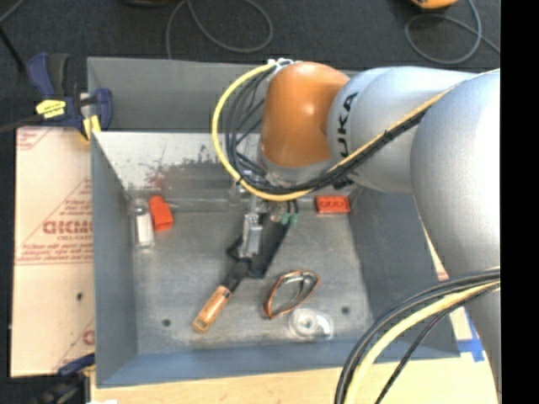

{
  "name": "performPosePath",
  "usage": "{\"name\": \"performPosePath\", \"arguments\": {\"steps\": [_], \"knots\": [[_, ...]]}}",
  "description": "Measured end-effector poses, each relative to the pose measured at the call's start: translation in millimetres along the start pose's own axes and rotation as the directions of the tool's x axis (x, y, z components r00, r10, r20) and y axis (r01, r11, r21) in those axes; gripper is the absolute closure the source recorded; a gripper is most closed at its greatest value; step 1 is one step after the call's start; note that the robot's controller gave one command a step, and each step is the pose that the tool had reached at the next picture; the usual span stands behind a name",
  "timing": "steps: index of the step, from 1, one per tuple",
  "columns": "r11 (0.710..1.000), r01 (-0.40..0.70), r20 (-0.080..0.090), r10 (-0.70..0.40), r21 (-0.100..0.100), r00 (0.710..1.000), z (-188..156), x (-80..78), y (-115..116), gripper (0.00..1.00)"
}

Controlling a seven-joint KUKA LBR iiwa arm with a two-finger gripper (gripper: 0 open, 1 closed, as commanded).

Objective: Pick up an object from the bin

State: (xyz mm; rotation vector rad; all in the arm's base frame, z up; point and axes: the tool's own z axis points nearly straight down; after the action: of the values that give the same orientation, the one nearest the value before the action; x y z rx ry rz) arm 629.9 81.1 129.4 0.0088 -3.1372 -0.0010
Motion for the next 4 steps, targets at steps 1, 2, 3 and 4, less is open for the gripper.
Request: {"name": "performPosePath", "arguments": {"steps": [1,2,3,4], "knots": [[1.000,-0.001,0.008,0.001,-0.001,1.000,-4.7,-1.9,-0.1,0.00],[0.995,-0.102,0.012,0.102,-0.003,0.995,11.6,8.5,-11.0,0.00],[0.958,0.288,0.011,-0.288,0.003,0.957,58.9,34.5,-75.8,1.00],[0.957,0.289,0.012,-0.289,0.002,0.957,58.2,34.0,-74.5,1.00]]}}
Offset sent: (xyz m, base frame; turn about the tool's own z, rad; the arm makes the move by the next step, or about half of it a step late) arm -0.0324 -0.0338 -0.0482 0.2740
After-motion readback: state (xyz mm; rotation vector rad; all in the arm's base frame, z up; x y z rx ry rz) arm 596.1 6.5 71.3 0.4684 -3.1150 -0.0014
